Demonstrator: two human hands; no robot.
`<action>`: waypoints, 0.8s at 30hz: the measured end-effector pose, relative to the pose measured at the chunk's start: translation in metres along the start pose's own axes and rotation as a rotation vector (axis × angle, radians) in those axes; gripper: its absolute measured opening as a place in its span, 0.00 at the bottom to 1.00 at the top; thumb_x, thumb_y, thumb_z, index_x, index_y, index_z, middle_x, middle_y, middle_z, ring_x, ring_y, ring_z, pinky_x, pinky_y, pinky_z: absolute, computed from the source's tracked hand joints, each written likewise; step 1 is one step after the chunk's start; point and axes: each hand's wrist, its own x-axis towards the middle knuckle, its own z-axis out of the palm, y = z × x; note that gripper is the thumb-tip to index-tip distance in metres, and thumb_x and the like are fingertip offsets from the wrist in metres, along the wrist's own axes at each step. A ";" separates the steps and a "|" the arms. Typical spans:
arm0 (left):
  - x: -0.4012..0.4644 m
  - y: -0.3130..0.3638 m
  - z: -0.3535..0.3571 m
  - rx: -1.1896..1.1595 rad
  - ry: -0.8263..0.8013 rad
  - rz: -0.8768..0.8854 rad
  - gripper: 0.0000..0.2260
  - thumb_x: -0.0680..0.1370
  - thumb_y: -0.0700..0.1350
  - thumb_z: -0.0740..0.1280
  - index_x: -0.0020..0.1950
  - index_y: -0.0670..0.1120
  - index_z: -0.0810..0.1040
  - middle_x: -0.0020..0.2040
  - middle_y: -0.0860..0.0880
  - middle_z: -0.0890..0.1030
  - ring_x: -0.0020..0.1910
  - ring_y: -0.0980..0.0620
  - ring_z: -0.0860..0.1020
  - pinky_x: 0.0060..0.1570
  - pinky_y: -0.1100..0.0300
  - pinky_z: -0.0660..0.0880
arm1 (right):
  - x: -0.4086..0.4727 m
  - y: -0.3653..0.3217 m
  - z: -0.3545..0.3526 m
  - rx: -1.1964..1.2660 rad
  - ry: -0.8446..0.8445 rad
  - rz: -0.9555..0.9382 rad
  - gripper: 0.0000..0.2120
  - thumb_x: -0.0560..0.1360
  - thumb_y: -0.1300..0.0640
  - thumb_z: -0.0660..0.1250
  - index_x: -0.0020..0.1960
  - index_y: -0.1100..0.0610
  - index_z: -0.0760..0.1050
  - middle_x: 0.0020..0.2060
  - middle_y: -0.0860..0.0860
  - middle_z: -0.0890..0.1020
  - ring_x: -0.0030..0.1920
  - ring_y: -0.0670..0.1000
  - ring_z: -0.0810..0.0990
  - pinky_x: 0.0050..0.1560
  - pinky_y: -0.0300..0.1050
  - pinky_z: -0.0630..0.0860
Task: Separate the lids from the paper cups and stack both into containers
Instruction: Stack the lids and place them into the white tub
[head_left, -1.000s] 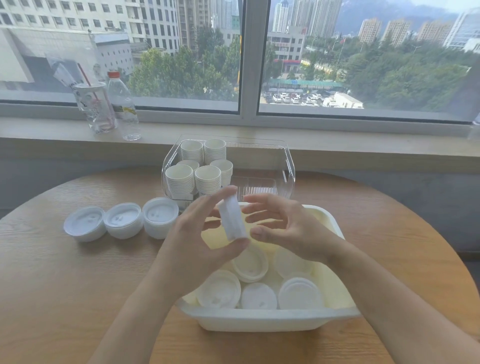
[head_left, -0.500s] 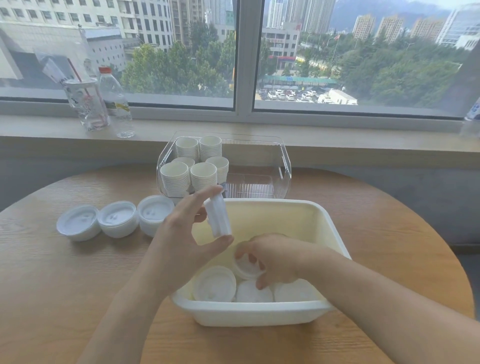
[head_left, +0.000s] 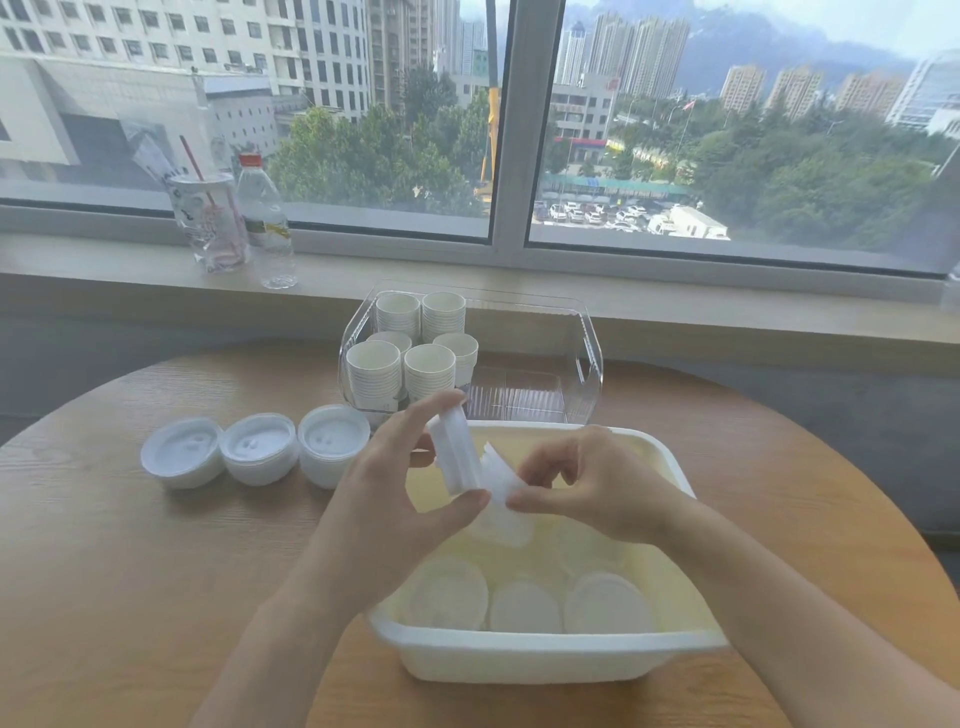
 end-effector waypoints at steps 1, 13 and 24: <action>0.000 0.000 0.000 -0.005 0.003 -0.005 0.35 0.72 0.50 0.81 0.72 0.71 0.69 0.66 0.64 0.77 0.65 0.61 0.77 0.66 0.63 0.73 | 0.001 0.000 -0.001 0.027 0.022 -0.004 0.06 0.74 0.55 0.79 0.44 0.57 0.86 0.38 0.49 0.87 0.36 0.40 0.78 0.40 0.31 0.69; -0.003 0.002 0.001 0.042 0.016 -0.002 0.35 0.70 0.55 0.81 0.71 0.71 0.68 0.65 0.68 0.76 0.61 0.60 0.79 0.60 0.65 0.72 | -0.002 -0.008 -0.007 0.240 0.297 -0.064 0.07 0.71 0.64 0.71 0.42 0.54 0.86 0.40 0.51 0.88 0.45 0.60 0.85 0.52 0.57 0.81; -0.004 0.000 0.001 0.085 -0.016 0.028 0.35 0.71 0.52 0.82 0.71 0.69 0.69 0.64 0.66 0.77 0.61 0.61 0.78 0.59 0.73 0.71 | -0.005 0.004 0.008 -0.475 -0.393 0.162 0.32 0.76 0.46 0.76 0.76 0.39 0.68 0.72 0.39 0.71 0.71 0.42 0.70 0.72 0.41 0.68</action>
